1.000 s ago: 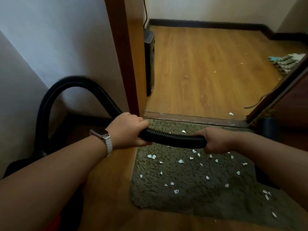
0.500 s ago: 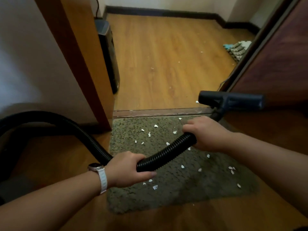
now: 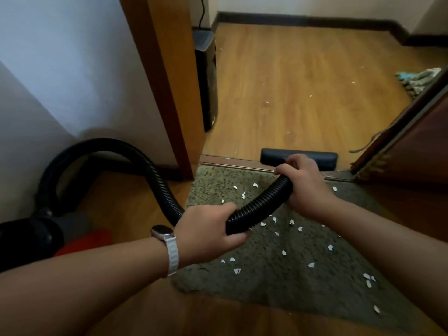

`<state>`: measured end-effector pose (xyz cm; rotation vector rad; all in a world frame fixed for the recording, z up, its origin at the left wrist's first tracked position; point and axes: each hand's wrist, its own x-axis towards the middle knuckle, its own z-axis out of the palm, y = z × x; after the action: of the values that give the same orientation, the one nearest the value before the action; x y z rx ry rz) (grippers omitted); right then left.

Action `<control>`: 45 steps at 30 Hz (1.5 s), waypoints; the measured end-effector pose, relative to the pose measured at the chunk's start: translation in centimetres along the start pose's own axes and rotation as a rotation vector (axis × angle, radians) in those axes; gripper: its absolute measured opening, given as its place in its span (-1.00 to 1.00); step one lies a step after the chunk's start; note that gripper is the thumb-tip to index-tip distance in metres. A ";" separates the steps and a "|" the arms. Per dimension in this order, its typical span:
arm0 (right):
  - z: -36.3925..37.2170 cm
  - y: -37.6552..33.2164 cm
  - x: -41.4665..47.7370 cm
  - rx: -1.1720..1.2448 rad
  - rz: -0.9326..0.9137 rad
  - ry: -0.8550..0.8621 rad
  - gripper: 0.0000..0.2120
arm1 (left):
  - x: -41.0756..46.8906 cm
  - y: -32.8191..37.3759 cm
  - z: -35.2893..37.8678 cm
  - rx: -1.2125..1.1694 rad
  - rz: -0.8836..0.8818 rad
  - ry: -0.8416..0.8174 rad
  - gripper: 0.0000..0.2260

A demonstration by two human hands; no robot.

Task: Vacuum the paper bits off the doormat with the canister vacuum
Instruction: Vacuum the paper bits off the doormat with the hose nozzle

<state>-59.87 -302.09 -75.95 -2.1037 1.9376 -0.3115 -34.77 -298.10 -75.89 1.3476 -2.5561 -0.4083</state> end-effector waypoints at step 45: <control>-6.2 3.3 -7.0 0.128 0.292 -0.285 -0.63 | 10.7 -2.1 -5.8 -0.220 -0.276 0.218 -0.33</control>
<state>-65.63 -295.66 -71.11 -1.6537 1.9573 -0.0686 -37.26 -308.92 -70.48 1.5686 -2.0906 -0.5401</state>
